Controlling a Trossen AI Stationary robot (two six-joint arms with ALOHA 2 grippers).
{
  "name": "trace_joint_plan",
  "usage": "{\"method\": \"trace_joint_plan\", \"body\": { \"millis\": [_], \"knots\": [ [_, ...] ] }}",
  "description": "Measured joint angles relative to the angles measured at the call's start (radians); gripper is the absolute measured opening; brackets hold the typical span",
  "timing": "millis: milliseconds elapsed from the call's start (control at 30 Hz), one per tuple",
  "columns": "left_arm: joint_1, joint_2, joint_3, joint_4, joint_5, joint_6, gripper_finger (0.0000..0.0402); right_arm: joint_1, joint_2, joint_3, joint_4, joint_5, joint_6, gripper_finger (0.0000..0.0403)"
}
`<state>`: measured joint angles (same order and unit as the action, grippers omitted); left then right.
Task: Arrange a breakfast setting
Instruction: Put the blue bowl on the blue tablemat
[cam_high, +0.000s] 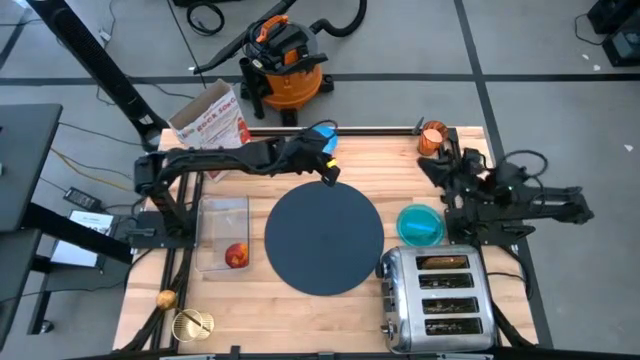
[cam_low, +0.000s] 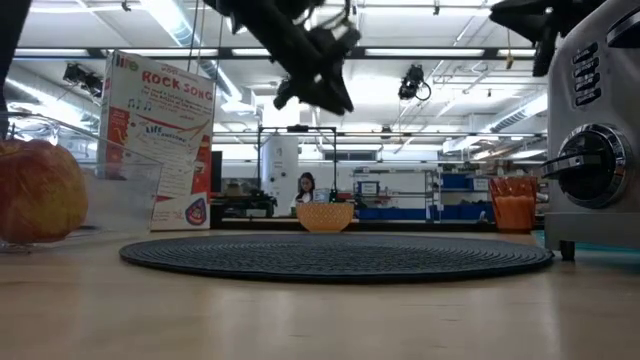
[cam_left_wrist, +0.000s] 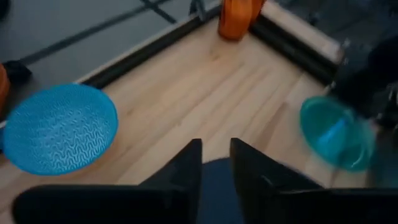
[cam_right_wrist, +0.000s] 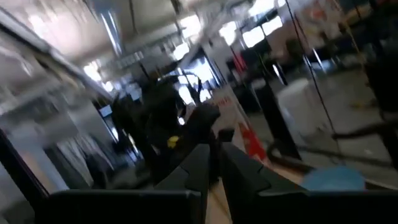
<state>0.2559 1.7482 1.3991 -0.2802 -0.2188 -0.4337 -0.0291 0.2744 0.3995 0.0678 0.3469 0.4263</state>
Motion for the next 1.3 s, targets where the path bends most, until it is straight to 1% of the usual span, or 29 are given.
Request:
{"method": "trace_joint_plan", "body": {
  "millis": [100,167,233,367,500,667,800,967,1133,1300],
  "knots": [
    [0.05,0.04,0.0,-0.002,0.083,0.007,0.0129,0.003,0.131,0.132,-0.139,-0.011,0.016,0.0075],
    [0.08,0.062,0.0,-0.008,0.102,0.0,0.0146,0.003,0.208,0.2,-0.183,-0.023,0.046,0.0095],
    [0.103,0.081,0.0,-0.01,0.098,0.003,0.0158,0.003,0.277,0.252,-0.207,-0.025,0.067,0.0117],
    [0.139,0.123,0.0,-0.005,0.087,0.068,0.0167,0.002,0.396,0.32,-0.219,-0.004,0.089,0.0158],
    [0.17,0.173,0.0,0.024,0.093,0.176,0.0167,-0.007,0.486,0.357,-0.219,-0.003,0.099,0.0183],
    [0.201,0.227,0.001,0.043,0.114,0.343,0.0167,-0.007,0.576,0.385,-0.22,-0.005,0.106,0.0189],
    [0.225,0.253,0.001,0.02,0.199,0.476,0.0167,-0.007,0.633,0.399,-0.196,-0.008,0.105,0.0189],
    [0.237,0.251,0.001,0.012,0.213,0.636,0.0167,-0.003,0.674,0.401,-0.148,-0.008,0.104,0.0188],
    [0.252,0.246,0.001,-0.009,0.256,0.735,0.0167,0.013,0.701,0.401,-0.146,-0.008,0.103,0.0188],
    [0.252,0.24,0.001,-0.01,0.296,0.79,0.0167,0.033,0.727,0.401,-0.15,-0.008,0.104,0.0188]
  ]
}}
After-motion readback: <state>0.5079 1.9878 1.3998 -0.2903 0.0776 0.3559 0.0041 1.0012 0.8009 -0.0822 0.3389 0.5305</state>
